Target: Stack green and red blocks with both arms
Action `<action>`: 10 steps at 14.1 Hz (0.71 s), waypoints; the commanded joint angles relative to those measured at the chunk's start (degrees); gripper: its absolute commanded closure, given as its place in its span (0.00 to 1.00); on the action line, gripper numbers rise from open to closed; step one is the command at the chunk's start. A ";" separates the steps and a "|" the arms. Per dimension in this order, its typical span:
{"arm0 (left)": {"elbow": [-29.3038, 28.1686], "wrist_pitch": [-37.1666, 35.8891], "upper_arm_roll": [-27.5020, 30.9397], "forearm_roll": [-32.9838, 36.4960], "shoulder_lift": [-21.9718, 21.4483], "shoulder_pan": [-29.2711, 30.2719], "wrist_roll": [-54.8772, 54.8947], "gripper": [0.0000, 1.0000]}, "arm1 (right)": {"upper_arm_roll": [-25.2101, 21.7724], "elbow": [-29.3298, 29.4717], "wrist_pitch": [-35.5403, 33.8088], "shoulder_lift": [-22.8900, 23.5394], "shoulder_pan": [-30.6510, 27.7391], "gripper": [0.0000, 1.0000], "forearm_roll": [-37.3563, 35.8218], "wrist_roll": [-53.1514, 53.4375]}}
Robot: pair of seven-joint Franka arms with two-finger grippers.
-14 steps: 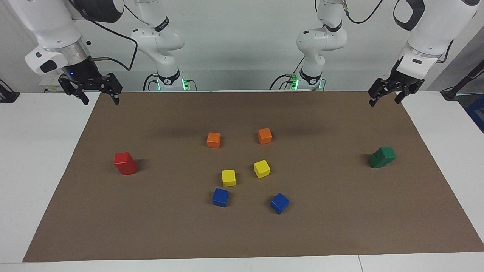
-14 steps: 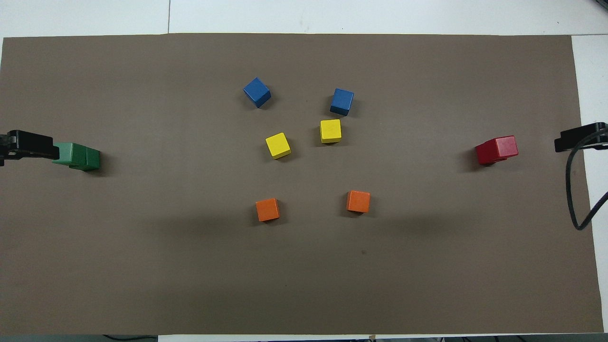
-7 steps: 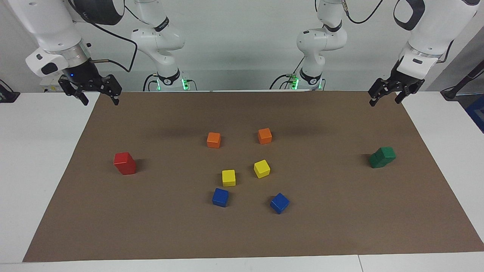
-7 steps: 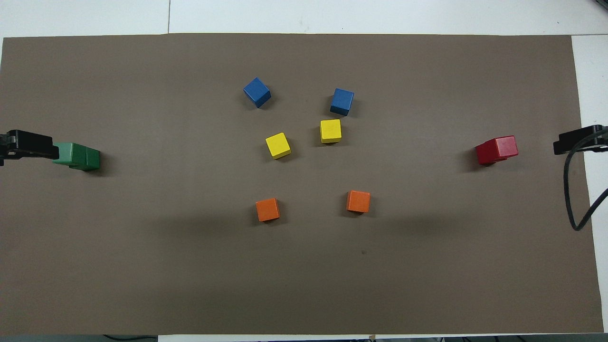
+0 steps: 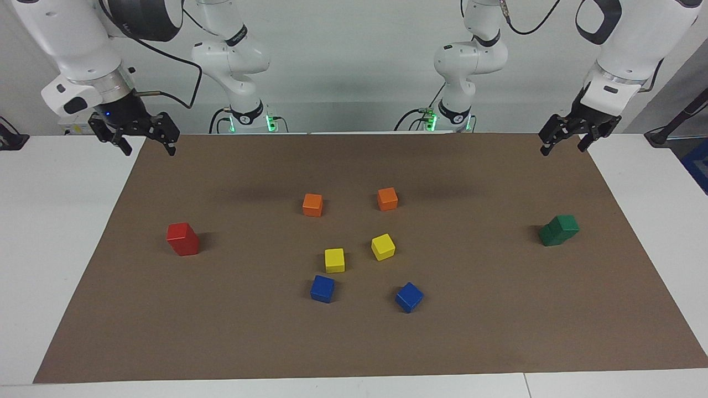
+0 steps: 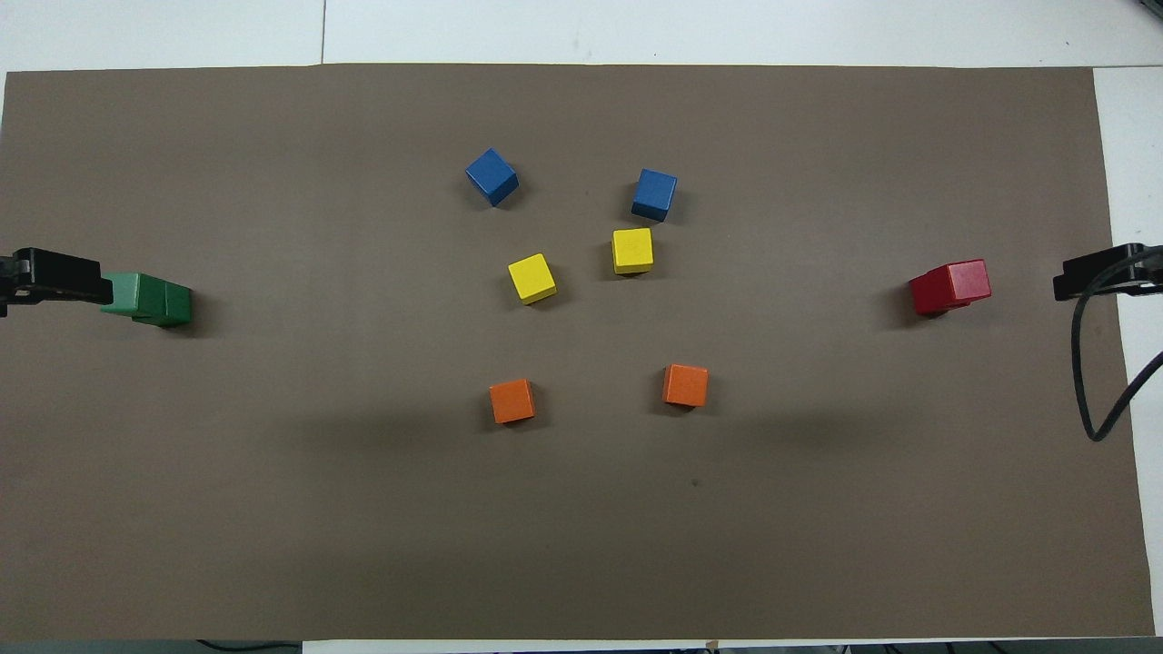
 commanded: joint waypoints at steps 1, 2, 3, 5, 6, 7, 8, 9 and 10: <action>-0.26 0.42 0.42 -0.72 -0.66 -0.54 -0.27 0.00 | 1.23 -2.14 1.24 -1.65 -1.00 0.00 -0.49 1.58; -0.26 0.42 0.42 -0.72 -0.66 -0.54 -0.27 0.00 | 1.32 -2.14 1.24 -1.74 -1.09 0.00 -0.49 1.50; -0.35 0.51 0.42 -0.72 -0.66 -0.54 -0.27 0.00 | 1.40 -2.14 1.15 -1.74 -1.09 0.00 -0.32 1.50; -0.35 0.51 0.42 -0.72 -0.75 -0.54 -0.27 0.00 | 3.42 -2.14 1.15 -1.74 -2.58 0.00 -0.23 1.50; -0.35 0.51 0.42 -0.72 -0.75 -0.54 -0.27 0.00 | 3.60 -2.14 1.15 -1.74 -2.59 0.00 -0.23 1.58; -0.35 0.51 0.42 -0.72 -0.75 -0.54 -0.27 0.00 | 3.60 -2.14 1.15 -1.74 -2.50 0.00 -0.23 1.59; -0.35 0.51 0.42 -0.72 -0.75 -0.54 -0.27 0.00 | 3.60 -2.14 1.15 -1.74 -2.41 0.00 -0.14 1.67; -0.35 0.51 0.42 -0.72 -0.66 -0.54 -0.27 0.00 | 3.60 -2.14 1.15 -1.74 -2.41 0.00 -0.14 2.02; -0.35 0.51 0.42 -0.72 -0.75 -0.54 -0.27 0.00 | 3.60 -2.14 1.15 -1.74 -2.41 0.00 -0.14 2.11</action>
